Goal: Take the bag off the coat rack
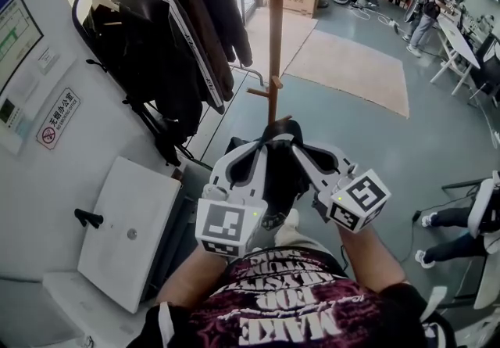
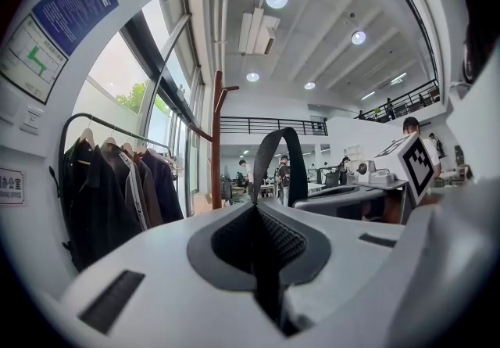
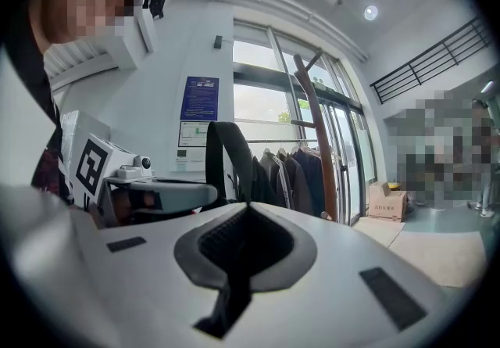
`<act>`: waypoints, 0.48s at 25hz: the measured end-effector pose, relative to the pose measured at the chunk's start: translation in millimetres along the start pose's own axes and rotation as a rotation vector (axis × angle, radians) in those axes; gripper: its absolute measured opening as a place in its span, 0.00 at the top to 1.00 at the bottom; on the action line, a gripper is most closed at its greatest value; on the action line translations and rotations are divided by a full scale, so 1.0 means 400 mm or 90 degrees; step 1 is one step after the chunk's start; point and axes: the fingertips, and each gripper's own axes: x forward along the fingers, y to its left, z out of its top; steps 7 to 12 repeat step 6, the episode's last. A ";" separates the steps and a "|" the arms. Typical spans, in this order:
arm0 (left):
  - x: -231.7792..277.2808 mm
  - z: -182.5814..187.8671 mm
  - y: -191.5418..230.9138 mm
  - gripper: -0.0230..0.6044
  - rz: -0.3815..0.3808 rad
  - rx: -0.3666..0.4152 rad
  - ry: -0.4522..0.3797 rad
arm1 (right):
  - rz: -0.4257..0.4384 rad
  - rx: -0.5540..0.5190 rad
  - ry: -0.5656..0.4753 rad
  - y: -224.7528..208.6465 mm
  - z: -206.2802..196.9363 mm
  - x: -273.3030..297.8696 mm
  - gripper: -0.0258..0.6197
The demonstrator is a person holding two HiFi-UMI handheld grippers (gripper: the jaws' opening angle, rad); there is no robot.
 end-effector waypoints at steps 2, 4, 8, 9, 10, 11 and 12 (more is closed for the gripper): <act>0.007 0.002 0.001 0.95 -0.001 0.002 -0.001 | -0.001 -0.002 0.000 -0.008 0.003 0.002 0.95; 0.015 0.003 0.002 0.95 -0.003 0.004 0.000 | -0.002 -0.003 0.002 -0.017 0.006 0.006 0.95; 0.023 0.004 0.007 0.95 -0.003 0.005 0.001 | -0.001 -0.005 0.003 -0.025 0.008 0.011 0.95; 0.023 0.004 0.007 0.95 -0.003 0.005 0.001 | -0.001 -0.005 0.003 -0.025 0.008 0.011 0.95; 0.023 0.004 0.007 0.95 -0.003 0.005 0.001 | -0.001 -0.005 0.003 -0.025 0.008 0.011 0.95; 0.023 0.004 0.007 0.95 -0.003 0.005 0.001 | -0.001 -0.005 0.003 -0.025 0.008 0.011 0.95; 0.023 0.004 0.007 0.95 -0.003 0.005 0.001 | -0.001 -0.005 0.003 -0.025 0.008 0.011 0.95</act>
